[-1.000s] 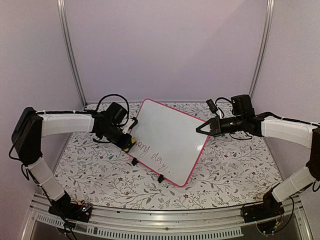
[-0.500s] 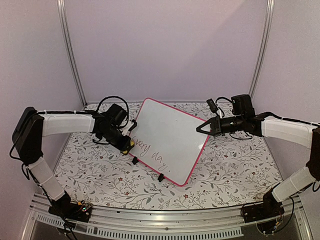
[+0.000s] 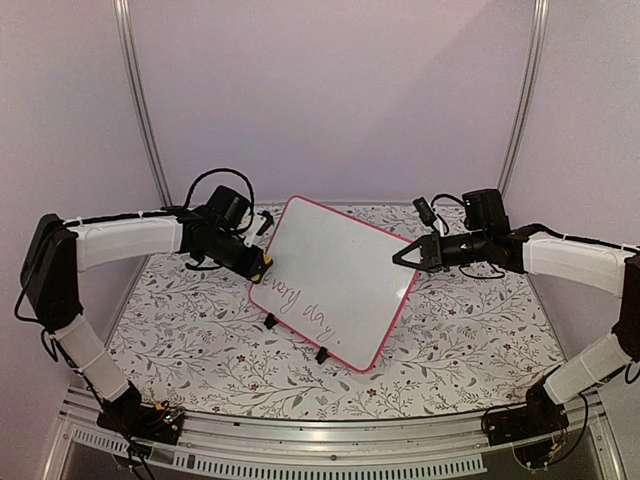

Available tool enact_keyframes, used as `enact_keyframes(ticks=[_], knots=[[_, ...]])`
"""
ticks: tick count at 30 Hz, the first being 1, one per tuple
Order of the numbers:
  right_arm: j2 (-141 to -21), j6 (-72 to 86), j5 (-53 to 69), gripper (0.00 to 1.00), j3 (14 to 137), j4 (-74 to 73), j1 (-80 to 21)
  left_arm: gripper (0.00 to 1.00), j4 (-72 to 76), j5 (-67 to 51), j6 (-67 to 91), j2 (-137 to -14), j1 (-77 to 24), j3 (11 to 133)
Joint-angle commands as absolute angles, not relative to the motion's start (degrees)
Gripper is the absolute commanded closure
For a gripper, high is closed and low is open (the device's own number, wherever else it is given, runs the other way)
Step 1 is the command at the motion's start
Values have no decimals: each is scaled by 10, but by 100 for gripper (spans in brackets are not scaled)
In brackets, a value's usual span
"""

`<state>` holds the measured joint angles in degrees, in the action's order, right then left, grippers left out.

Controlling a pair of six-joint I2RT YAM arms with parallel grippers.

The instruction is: Erase the whiteboard

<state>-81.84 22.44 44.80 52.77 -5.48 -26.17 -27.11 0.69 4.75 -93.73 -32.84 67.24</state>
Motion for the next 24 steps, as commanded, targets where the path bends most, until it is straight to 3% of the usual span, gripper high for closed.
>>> enact_keyframes(ticks=[1,15,24], knots=[[-824,223,440,100,528,-86,-263,100,-274,-55,55,-992,-308,670],[-822,223,445,100,524,-81,-263,100,-301,-101,106,-999,-295,626],[-827,224,450,100,522,-73,-263,100,-310,-69,126,-966,-310,607]])
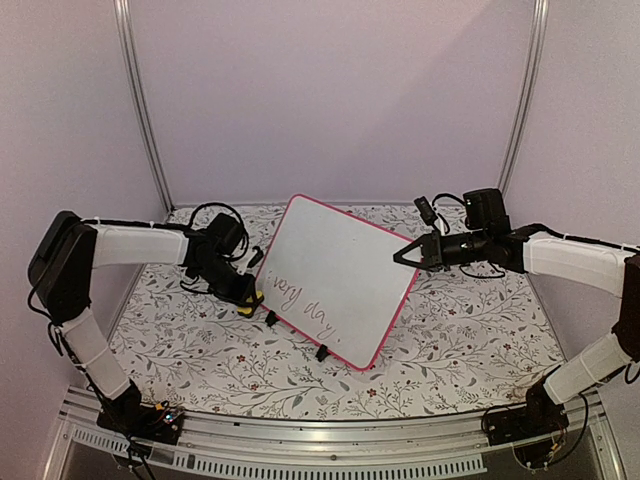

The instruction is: Erase the whiteboard

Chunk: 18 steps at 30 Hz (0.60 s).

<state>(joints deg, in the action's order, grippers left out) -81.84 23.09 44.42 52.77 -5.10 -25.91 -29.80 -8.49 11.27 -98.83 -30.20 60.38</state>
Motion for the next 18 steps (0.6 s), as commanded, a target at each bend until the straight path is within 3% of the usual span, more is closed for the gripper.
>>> enact_keyframes(ticks=[1,12,18], knots=[[-827,225,450,100,522,-73,-264,100,-308,-58,128,-960,-310,618],[-821,225,449,100,517,-75,-264,100,-276,-32,134,-985,-301,757],[-818,225,448,100,514,-74,-264,100,-277,-72,160,-1045,-306,744]])
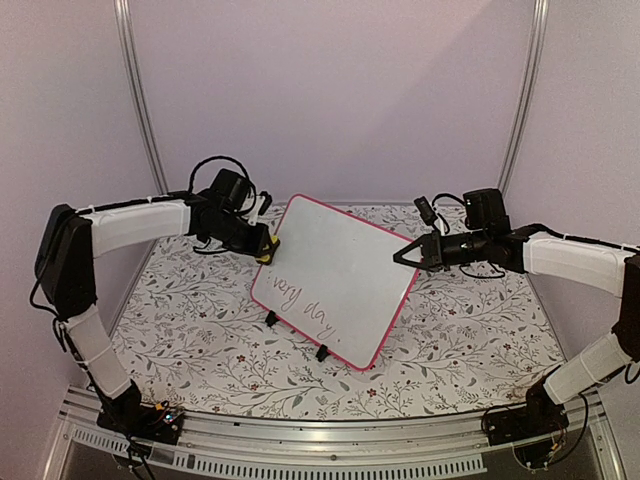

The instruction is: Erase the whiteboard

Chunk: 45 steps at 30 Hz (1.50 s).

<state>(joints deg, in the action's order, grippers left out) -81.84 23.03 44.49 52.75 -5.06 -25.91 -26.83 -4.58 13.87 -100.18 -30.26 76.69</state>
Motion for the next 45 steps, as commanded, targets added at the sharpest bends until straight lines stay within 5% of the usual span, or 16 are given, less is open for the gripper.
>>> enact_keyframes(ticks=[1,15,31,45], knots=[[-818,225,448,100,514,-74,-264,100,-270,-75,164,-1043,-309,731],[-824,229,453,100,514,-68,-264,100,-185,-83,247,-976,-332,524],[-826,229,452,100,519,-75,-264,100,-209,-71,223,-933,-336,686],[-828,229,453,100,513,-71,-264,100,-159,-66,255,-987,-358,594]])
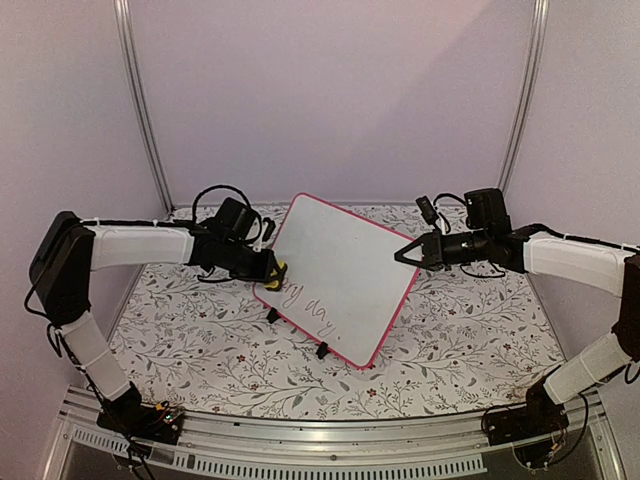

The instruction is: Erase the whiteboard

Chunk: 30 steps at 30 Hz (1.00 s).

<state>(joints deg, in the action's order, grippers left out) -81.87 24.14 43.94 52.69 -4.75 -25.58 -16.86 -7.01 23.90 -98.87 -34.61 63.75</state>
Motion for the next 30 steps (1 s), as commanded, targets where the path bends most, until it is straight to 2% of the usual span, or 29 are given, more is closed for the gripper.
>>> enact_keyframes(ticks=[1,12,22,30], knots=[[-828,229,454,100,512,-70,-264,100,-153,-68,259,-982,-358,581],[-830,229,453,100,509,-65,-264,100,-119,-70,293,-936,-359,486],[-824,230,452,100,508,-67,-264,100,-159,-15,267,-867,-359,600],[-824,230,451,100,507,-67,-264,100,-167,-15,248,-941,-358,647]])
